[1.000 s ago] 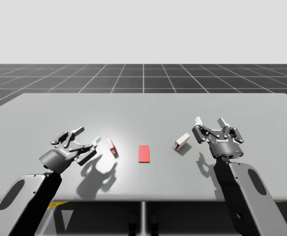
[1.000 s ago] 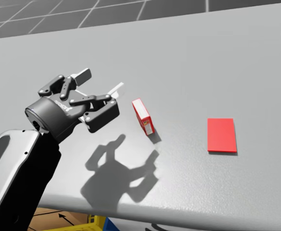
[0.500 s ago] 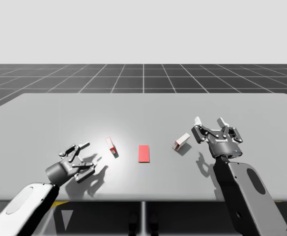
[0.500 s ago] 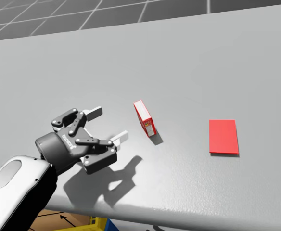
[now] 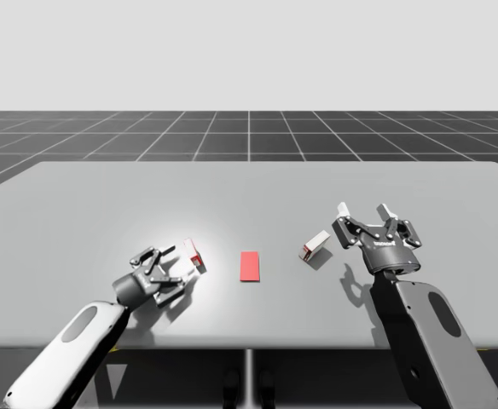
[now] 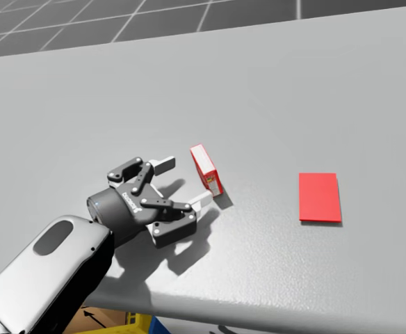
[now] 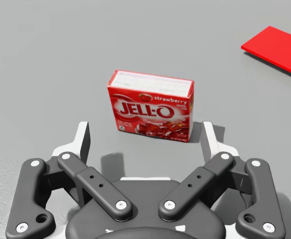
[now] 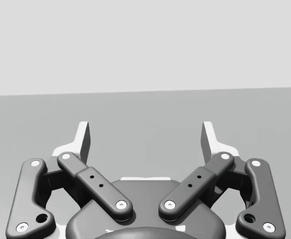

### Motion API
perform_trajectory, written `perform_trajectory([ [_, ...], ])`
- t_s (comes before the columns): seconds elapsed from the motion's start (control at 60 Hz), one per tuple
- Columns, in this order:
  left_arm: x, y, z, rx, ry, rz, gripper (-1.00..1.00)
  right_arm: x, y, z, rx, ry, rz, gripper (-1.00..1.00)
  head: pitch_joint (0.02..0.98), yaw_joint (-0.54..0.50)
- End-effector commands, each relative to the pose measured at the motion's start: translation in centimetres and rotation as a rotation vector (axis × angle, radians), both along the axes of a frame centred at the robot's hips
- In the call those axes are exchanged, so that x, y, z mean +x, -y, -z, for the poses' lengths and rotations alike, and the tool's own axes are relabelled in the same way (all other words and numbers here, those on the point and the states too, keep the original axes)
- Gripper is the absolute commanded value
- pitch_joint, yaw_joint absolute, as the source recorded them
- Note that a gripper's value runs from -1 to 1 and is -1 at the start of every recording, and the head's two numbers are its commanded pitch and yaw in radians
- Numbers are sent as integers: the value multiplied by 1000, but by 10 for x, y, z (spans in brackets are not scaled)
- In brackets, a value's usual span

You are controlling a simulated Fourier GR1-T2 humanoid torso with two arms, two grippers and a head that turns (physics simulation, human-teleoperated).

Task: Look at the card. If it is red, pick the object on the left. If it is green, pick the object on the right.

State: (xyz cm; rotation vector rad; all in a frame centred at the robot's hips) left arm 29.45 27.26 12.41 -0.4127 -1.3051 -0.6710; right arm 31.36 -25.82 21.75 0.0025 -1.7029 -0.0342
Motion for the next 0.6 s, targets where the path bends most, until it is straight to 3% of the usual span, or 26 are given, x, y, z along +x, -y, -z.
perform_trajectory([
  [0.017, 9, 10, 1, -5, -5, 7, -1000, 0, 0, 0, -6, 4, 1, -1000, 829, 281],
  [0.6, 34, 28, 8, 10, -25, 18, -1000, -1, 2, -1, -3, 11, 5, -1000, 834, 266],
])
